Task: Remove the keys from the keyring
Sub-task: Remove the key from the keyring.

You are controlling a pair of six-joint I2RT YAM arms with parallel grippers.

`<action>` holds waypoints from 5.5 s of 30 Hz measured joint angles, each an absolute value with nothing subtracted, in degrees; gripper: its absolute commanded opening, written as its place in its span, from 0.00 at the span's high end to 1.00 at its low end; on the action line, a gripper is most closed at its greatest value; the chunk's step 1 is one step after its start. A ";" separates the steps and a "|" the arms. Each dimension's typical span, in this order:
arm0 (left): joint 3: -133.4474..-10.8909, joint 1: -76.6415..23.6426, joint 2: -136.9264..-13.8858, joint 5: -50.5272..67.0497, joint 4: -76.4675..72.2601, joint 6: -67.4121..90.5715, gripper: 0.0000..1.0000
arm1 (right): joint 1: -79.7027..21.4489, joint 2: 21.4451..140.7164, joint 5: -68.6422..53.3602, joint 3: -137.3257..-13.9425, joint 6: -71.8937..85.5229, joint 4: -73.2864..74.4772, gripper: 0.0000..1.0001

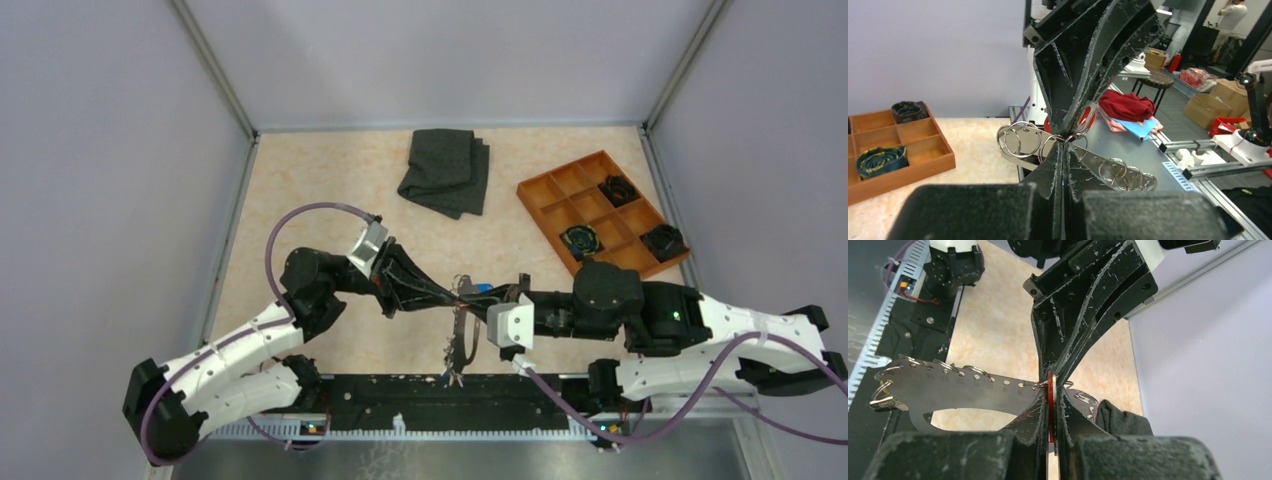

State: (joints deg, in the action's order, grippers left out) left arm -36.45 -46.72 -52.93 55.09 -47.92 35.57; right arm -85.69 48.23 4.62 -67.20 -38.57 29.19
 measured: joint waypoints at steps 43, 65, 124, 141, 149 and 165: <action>-41.32 -46.68 -46.76 33.04 -13.72 8.86 1.00 | -84.18 57.63 24.10 -70.28 -33.80 33.01 1.00; -42.13 -46.68 -47.94 32.10 -12.16 4.60 1.00 | -78.98 61.34 23.38 -73.32 -30.17 35.03 1.00; -37.80 -46.78 -46.63 34.68 -21.39 7.62 1.00 | -75.02 60.38 17.58 -74.00 -26.85 35.64 1.00; -37.78 -48.14 -44.42 33.06 -22.50 10.50 1.00 | -73.95 56.58 7.25 -73.52 -28.73 33.89 1.00; -37.78 -48.16 -43.86 32.21 -22.76 10.85 0.86 | -73.84 56.40 6.02 -73.49 -29.61 32.80 1.00; -33.26 -48.16 -40.34 34.85 -25.58 14.04 0.67 | -73.60 51.72 -2.76 -70.65 -31.99 29.71 1.00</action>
State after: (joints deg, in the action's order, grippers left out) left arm -33.26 -48.16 -40.34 34.85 -25.58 14.04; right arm -73.60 51.72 -2.76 -70.65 -31.99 29.71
